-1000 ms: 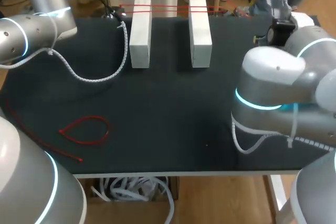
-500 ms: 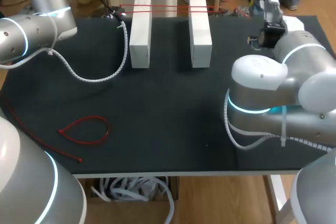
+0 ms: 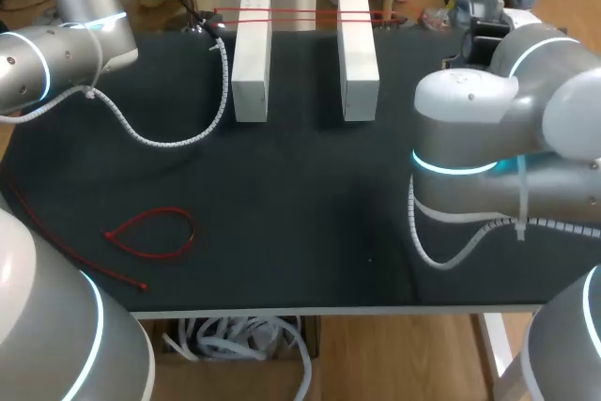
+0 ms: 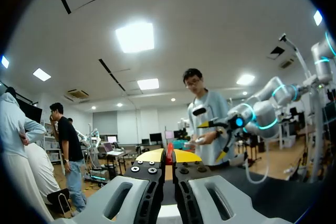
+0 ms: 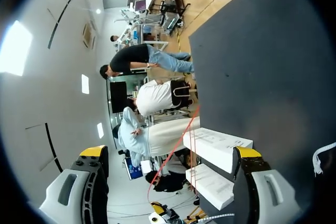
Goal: Grab the tape and strap the tape.
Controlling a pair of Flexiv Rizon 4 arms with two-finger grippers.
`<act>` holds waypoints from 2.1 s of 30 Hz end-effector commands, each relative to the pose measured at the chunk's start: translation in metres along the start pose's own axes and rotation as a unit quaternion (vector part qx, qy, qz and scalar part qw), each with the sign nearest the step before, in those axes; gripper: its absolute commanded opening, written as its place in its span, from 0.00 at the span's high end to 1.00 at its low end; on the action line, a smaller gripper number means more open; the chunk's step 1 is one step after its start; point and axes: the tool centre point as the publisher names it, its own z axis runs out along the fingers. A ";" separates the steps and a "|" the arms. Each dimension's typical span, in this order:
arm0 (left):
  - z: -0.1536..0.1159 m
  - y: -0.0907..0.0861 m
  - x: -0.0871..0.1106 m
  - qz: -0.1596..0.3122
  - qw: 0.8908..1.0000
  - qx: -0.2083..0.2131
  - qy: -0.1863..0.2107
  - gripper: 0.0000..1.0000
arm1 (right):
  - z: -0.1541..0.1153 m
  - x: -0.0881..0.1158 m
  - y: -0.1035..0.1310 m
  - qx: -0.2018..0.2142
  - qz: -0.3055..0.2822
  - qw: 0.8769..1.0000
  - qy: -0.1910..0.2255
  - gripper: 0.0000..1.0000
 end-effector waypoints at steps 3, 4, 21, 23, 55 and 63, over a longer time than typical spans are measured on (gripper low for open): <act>0.001 -0.002 0.003 0.001 1.000 -0.002 -0.003 1.00 | 0.006 0.002 -0.005 0.015 0.027 0.999 0.011 0.00; 0.001 -0.002 0.003 0.001 1.000 -0.002 -0.003 1.00 | 0.008 0.002 -0.006 0.012 0.035 0.999 0.019 0.00; 0.001 -0.002 0.003 0.001 1.000 -0.002 -0.003 1.00 | 0.044 -0.002 -0.022 -0.035 0.095 0.991 0.082 0.00; 0.001 -0.002 0.003 0.001 1.000 -0.002 -0.003 1.00 | 0.050 0.001 -0.026 -0.038 0.104 0.990 0.086 0.00; 0.001 -0.002 0.003 0.001 1.000 -0.002 -0.003 1.00 | 0.132 0.027 -0.042 -0.060 0.153 0.972 0.166 0.00; 0.001 -0.002 0.003 0.001 1.000 -0.002 -0.003 1.00 | 0.139 0.031 -0.031 -0.055 0.138 0.976 0.158 0.16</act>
